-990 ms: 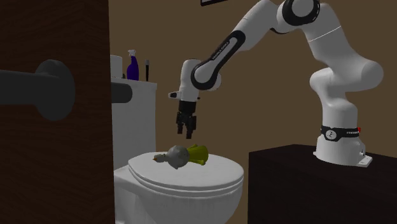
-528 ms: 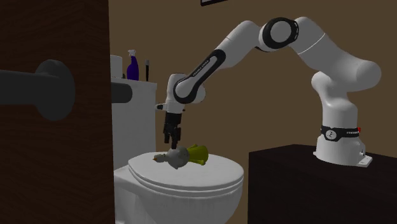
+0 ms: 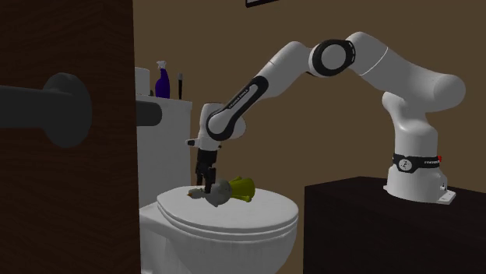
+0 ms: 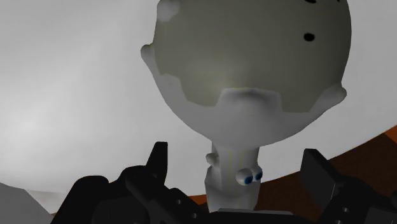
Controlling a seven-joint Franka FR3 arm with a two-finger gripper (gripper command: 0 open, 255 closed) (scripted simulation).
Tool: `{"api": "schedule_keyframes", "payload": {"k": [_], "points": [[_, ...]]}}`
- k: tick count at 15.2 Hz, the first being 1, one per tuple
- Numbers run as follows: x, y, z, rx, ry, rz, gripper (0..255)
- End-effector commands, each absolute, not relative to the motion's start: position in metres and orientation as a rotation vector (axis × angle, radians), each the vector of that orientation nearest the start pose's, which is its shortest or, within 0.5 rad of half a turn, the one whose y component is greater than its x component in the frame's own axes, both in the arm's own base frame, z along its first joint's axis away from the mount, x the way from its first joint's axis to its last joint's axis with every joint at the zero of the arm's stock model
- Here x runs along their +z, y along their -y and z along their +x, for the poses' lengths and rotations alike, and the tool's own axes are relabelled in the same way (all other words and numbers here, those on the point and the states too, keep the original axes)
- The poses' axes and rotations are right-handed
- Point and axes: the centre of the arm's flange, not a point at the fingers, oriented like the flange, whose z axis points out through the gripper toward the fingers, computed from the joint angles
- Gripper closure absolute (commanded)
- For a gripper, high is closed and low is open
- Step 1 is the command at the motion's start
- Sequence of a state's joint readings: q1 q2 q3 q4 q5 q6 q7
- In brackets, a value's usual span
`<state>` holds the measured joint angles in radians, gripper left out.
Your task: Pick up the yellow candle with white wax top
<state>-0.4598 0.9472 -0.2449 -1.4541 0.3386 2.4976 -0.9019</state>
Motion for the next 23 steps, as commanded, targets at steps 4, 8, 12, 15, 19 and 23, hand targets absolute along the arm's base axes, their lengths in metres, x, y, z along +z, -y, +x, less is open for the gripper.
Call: {"api": "schedule_keyframes", "payload": {"k": [4, 8, 12, 15, 19, 23], "points": [[0.124, 0.446, 0.573, -0.181, 0.080, -3.212, 255], [0.124, 0.446, 0.573, -0.181, 0.080, -3.212, 255], [0.124, 0.446, 0.573, -0.181, 0.080, -3.212, 255], [0.135, 0.446, 0.574, -0.181, 0.080, -3.212, 255], [0.156, 0.446, 0.574, -0.181, 0.080, -3.212, 255], [0.177, 0.446, 0.574, -0.181, 0.080, -3.212, 255]]}}
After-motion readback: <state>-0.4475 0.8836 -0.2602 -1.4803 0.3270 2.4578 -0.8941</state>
